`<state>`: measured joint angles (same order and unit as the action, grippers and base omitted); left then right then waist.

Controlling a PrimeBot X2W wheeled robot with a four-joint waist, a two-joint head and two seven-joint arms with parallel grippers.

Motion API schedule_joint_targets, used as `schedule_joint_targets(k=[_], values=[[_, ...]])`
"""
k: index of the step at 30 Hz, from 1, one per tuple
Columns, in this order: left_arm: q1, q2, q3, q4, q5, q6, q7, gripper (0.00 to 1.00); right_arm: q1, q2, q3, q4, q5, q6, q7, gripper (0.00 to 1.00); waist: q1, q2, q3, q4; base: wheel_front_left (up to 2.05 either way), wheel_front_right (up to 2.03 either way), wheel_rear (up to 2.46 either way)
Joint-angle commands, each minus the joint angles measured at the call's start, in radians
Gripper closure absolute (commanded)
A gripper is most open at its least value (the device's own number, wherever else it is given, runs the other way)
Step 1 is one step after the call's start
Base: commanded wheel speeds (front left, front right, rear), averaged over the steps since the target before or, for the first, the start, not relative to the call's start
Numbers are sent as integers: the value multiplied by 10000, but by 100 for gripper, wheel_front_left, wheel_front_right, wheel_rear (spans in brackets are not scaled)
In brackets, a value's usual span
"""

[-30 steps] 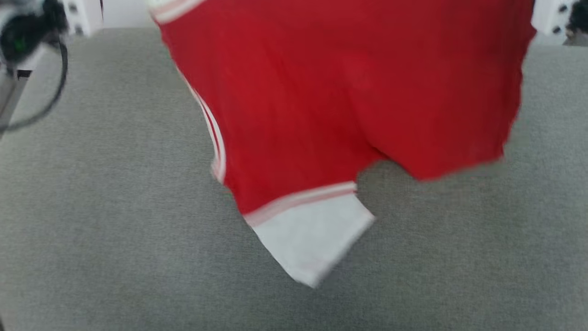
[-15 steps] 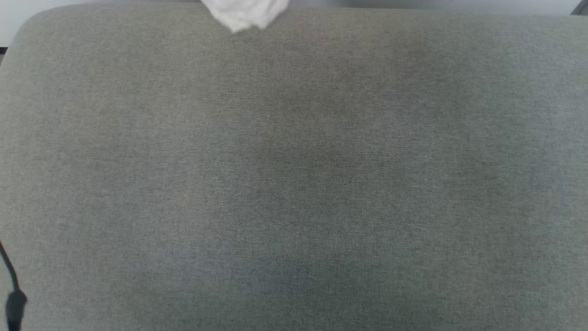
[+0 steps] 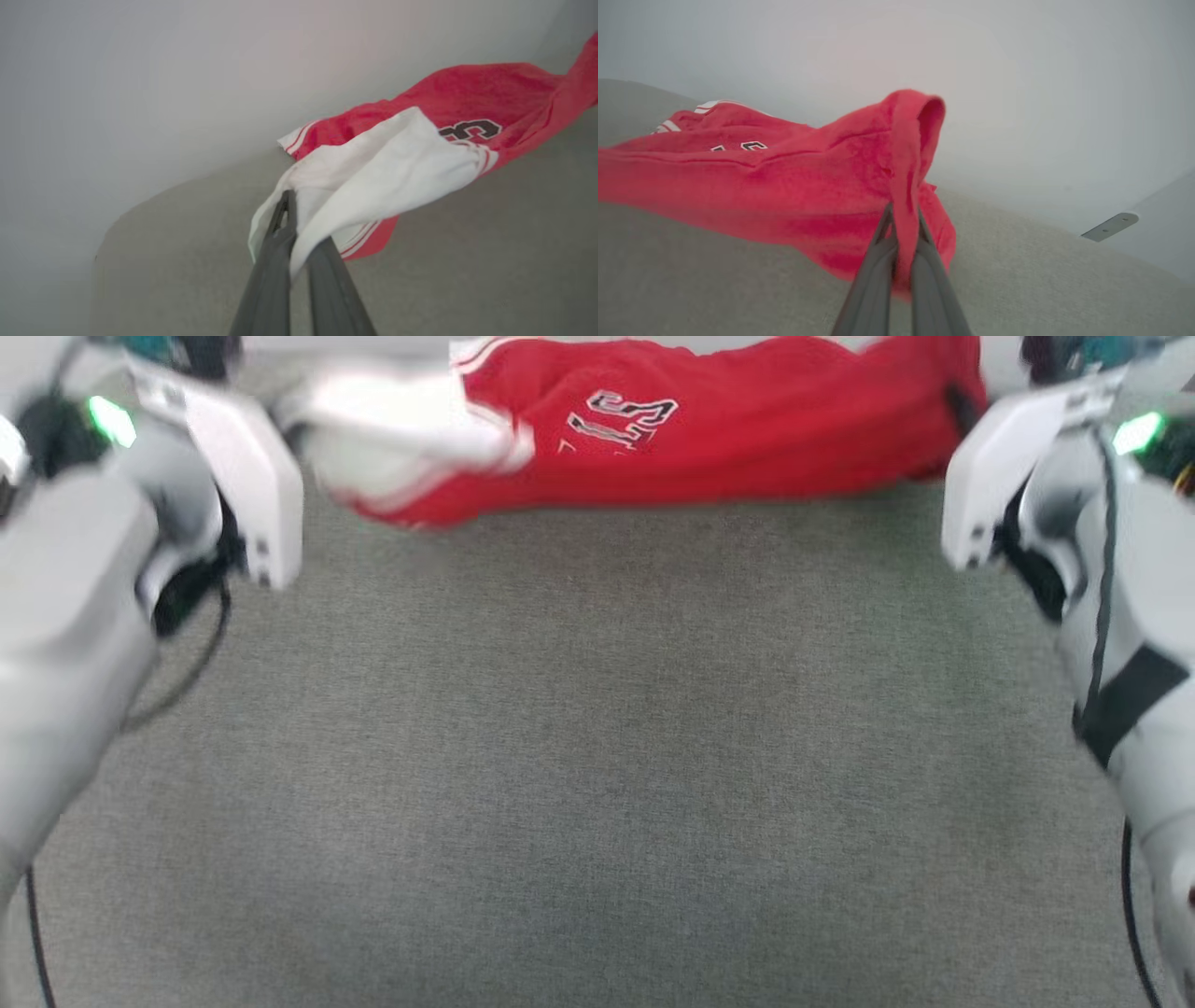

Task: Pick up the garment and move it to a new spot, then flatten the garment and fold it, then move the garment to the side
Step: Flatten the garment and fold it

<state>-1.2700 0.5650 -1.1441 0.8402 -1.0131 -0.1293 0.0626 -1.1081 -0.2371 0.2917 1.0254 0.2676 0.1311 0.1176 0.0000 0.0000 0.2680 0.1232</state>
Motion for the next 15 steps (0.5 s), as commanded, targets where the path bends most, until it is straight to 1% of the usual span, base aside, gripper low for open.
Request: schedule_joint_targets(k=[1, 4, 6, 8, 11, 15], values=[[318, 316, -85, -410, -410, 1, 354, 100, 382, -76, 224, -220, 274, -7, 132, 100, 0, 0, -60, 23, 0, 0, 0], [1168, 863, -373, -1541, -1286, 0, 1260, 100, 1169, -339, 794, -902, 882, -7, 435, 100, 0, 0, -154, 63, 0, 0, 0], [1563, 1356, -516, -2092, -1543, -1, 1637, 100, 1712, -600, 1048, -1430, 1207, -7, 657, 100, 0, 0, -232, 86, 0, 0, 0], [2081, 1671, -609, -2673, -1884, 6, 1931, 100, 2344, -743, 1194, -2013, 1696, -7, 999, 100, 0, 0, -307, 105, 0, 0, 0], [2818, 2186, -733, -3675, -2149, 359, 2298, 100, 3315, -1195, 1418, -3082, 2129, -7, 1541, 100, 0, 0, -373, 113, 0, 0, 0], [3721, 2946, -874, -5216, -2416, 1119, 2636, 100, 4636, -1724, 1275, -4681, 2490, -7, 2237, 100, 0, 0, -408, 120, 0, 0, 0]])
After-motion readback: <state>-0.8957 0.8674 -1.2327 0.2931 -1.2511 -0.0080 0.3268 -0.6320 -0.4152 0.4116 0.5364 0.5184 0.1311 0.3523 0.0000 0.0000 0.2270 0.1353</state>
